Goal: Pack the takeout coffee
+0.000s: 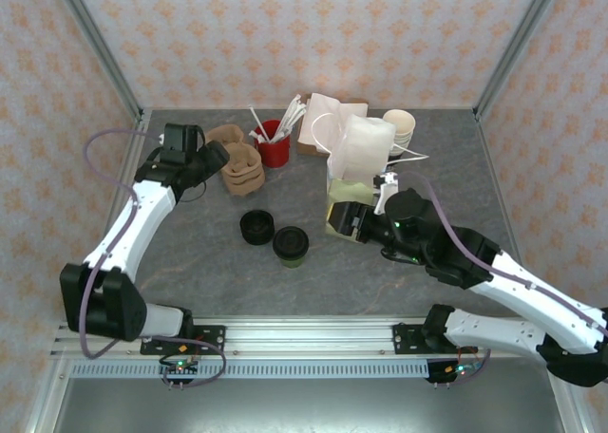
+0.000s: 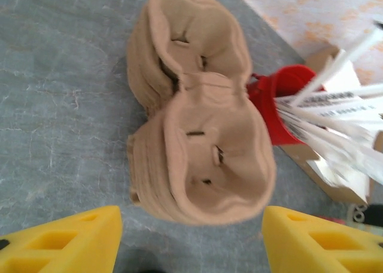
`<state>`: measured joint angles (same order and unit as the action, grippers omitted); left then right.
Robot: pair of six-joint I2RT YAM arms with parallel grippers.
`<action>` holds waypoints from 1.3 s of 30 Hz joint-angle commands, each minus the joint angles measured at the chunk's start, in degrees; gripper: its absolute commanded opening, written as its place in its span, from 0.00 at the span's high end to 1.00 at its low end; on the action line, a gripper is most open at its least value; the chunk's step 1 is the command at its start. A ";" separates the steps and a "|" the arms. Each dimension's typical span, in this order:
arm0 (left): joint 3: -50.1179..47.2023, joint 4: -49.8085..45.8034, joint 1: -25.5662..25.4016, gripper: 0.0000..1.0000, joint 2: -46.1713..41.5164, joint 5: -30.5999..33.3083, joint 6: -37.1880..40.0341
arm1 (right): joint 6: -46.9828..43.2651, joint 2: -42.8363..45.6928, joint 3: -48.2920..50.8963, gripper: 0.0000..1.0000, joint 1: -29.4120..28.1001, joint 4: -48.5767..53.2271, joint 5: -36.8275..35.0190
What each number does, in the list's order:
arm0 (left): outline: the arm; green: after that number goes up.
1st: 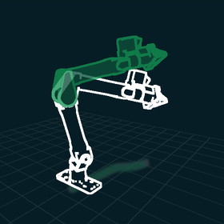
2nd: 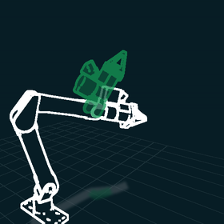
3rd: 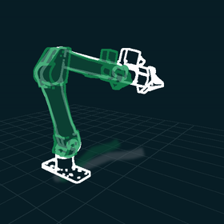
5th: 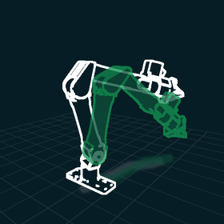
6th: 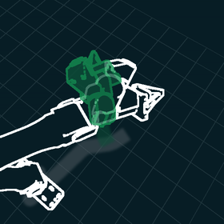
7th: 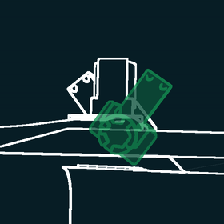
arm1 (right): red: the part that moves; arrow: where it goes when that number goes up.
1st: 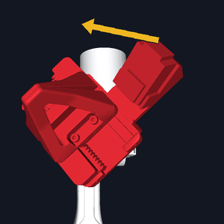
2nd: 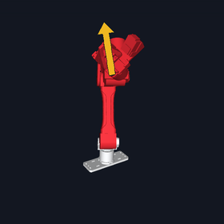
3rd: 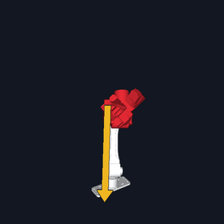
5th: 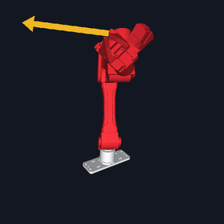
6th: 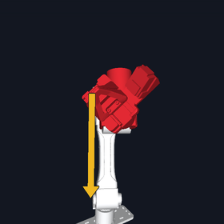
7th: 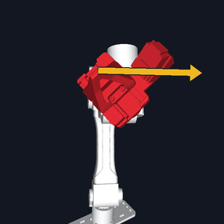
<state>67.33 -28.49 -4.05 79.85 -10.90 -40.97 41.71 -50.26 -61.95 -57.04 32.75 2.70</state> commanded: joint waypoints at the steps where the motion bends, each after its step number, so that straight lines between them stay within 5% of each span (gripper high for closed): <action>1: 0.29 3.22 1.28 0.38 3.32 -3.94 -2.87 | -0.58 1.72 -1.85 0.40 0.39 3.42 -1.92; 25: 2.21 6.06 2.31 0.64 11.42 -8.46 -2.51 | -0.36 5.65 -1.24 0.40 0.55 6.49 -5.08; 39: 1.84 8.45 2.35 0.69 12.92 -9.94 -4.64 | -0.12 6.58 -0.54 0.40 0.52 6.59 -6.04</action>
<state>67.90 -21.43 -2.20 91.85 -20.47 -44.93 41.74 -44.49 -62.00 -56.80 38.44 -1.76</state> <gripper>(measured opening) 0.317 0.601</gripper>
